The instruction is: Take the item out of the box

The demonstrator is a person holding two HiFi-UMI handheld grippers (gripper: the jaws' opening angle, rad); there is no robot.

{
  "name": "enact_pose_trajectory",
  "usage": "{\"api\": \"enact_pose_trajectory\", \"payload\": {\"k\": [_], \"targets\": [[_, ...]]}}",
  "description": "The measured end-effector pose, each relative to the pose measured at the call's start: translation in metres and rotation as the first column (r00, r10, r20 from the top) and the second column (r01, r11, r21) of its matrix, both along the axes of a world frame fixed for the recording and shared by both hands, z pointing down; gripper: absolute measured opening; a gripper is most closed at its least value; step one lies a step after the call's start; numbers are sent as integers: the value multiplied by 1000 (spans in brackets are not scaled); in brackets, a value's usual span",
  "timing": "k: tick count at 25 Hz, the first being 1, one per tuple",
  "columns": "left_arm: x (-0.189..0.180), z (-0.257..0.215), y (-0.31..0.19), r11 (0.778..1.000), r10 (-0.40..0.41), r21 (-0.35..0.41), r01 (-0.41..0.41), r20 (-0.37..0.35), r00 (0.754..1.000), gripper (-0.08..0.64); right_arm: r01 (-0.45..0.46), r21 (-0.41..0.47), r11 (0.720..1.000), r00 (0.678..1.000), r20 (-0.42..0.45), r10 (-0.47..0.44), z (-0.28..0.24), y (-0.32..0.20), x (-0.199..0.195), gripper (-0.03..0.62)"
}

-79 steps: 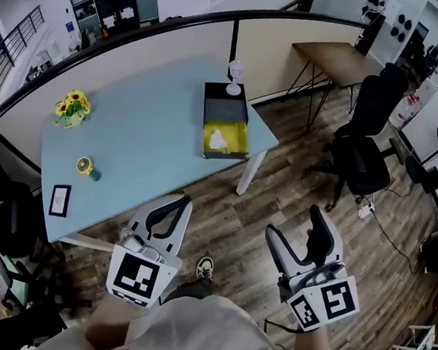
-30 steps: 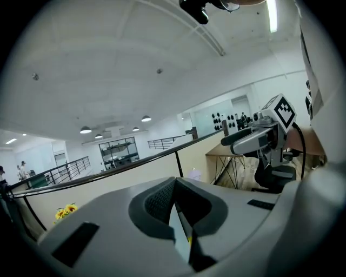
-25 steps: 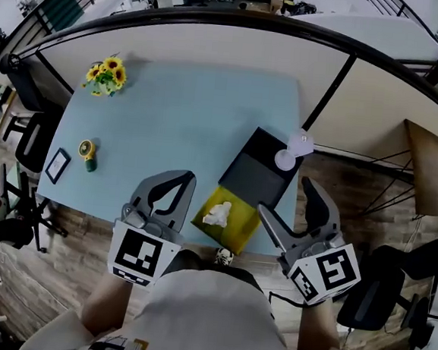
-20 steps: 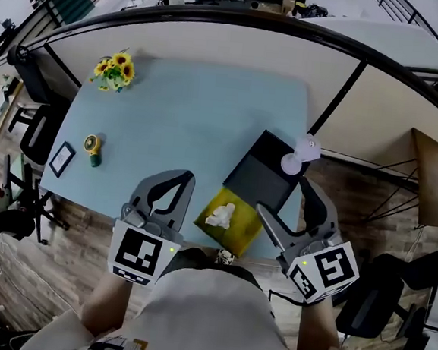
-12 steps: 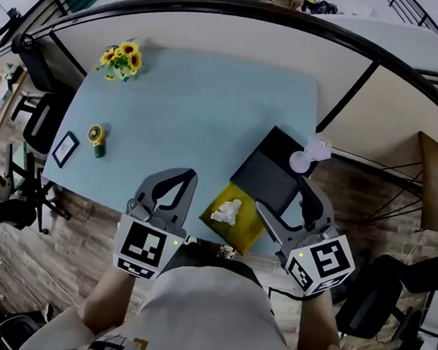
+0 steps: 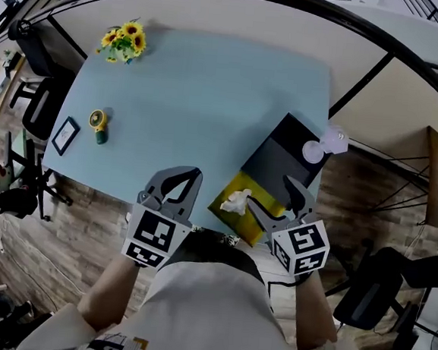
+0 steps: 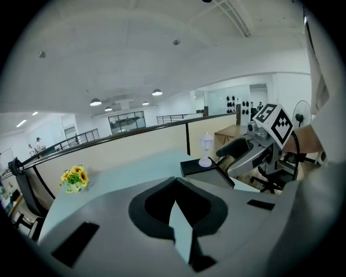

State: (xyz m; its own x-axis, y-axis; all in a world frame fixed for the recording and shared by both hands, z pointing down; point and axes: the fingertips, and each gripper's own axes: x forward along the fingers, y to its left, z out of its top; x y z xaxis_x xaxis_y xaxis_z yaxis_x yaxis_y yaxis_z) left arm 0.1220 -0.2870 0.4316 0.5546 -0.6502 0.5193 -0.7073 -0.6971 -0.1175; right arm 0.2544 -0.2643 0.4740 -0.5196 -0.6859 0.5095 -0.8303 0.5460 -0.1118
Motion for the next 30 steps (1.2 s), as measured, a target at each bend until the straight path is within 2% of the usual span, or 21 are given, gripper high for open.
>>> {"api": "enact_pose_trajectory", "payload": {"k": [5,8,14,17,19,23,25,30], "targets": [[-8,37,0,997,0,-75,1,16,1000,5,34,-101,994,996,-84,-42,60,6,-15,382],[-13,61,1,993,3,-120,1,33,999,5,54,-180,982,992,-106,-74,98,12,-23,382],[-20,104,6,975,-10,-221,16,28,1000,5,117,-312,943,977,-134,-166,160,30,-40,382],[-29,130,10,969,-4,-245,26,90,996,5,147,-363,920,968,-138,-210,182,36,-51,380],[-32,145,15,963,0,-269,28,103,995,5,169,-392,904,956,-157,-247,196,38,-57,380],[-37,168,28,945,-1,-324,37,111,994,5,184,-418,889,941,-187,-283,219,38,-64,373],[-42,174,32,938,-14,-342,50,108,994,5,174,-411,895,937,-211,-279,227,35,-64,365],[-50,175,36,936,-27,-346,64,112,993,5,150,-379,913,918,-289,-271,233,28,-60,286]]}}
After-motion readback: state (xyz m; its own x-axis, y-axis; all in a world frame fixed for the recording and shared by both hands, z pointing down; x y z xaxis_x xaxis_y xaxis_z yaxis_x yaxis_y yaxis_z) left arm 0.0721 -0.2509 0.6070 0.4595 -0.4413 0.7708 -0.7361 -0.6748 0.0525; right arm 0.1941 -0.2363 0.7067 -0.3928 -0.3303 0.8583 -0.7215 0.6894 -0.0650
